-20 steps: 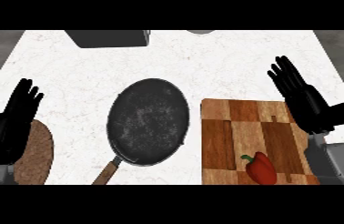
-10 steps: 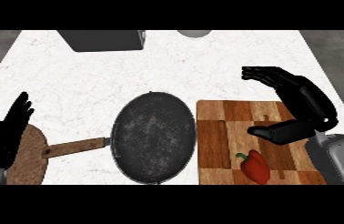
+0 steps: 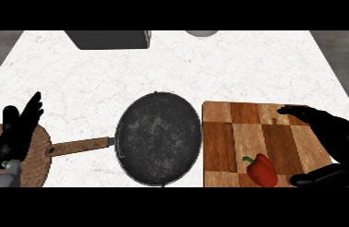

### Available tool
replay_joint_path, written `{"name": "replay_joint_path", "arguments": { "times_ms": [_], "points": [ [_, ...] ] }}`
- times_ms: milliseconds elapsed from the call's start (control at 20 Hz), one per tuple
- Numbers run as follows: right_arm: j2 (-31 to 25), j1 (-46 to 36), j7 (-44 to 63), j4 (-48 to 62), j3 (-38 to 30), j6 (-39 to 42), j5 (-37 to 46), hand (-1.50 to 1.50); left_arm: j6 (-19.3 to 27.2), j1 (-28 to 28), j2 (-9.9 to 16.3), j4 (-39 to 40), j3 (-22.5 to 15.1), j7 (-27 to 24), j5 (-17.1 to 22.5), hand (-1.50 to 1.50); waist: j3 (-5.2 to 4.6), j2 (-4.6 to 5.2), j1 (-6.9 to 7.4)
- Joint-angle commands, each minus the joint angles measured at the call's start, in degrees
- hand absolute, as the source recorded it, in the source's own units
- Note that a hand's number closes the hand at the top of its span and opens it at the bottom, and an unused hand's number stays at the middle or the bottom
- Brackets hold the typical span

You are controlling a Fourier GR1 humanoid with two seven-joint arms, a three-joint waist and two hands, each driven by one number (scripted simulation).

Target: Pick the bell pepper from the cutting board and place it in the pan

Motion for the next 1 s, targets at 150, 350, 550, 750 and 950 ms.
{"name": "replay_joint_path", "arguments": {
  "times_ms": [150, 350, 550, 750, 950],
  "points": [
    [-12.24, -0.91, 3.95, -8.62, -5.19, 2.93, 6.4, -1.5, -0.74, -1.35, -0.15, 1.32, 0.54, 0.83, -0.75, 0.0, -0.12, -0.18, 0.44],
    [-17.09, -2.18, 10.94, -16.71, -1.8, 1.27, 16.33, -1.5, -0.86, -2.39, -0.03, 1.34, 0.51, 1.43, -1.06, 0.0, -0.21, -0.33, 0.56],
    [-22.73, -4.55, 17.74, -21.62, 0.32, 3.2, 23.45, -1.5, 0.23, -3.89, -1.79, 4.02, 0.31, 0.52, -1.98, 0.0, -0.22, -0.01, 0.56],
    [-25.01, -8.56, 29.21, -29.46, 4.95, 5.74, 26.64, -1.5, -1.19, -3.2, -0.73, 3.81, 0.42, 0.2, -2.29, 0.0, -0.28, -0.05, 1.5],
    [-23.15, -5.02, 34.36, -35.04, 11.93, 6.36, 35.37, -1.5, -2.75, -3.24, -0.9, 6.04, 2.16, -1.77, -1.41, 0.0, -0.13, 0.02, 1.13]
  ]
}}
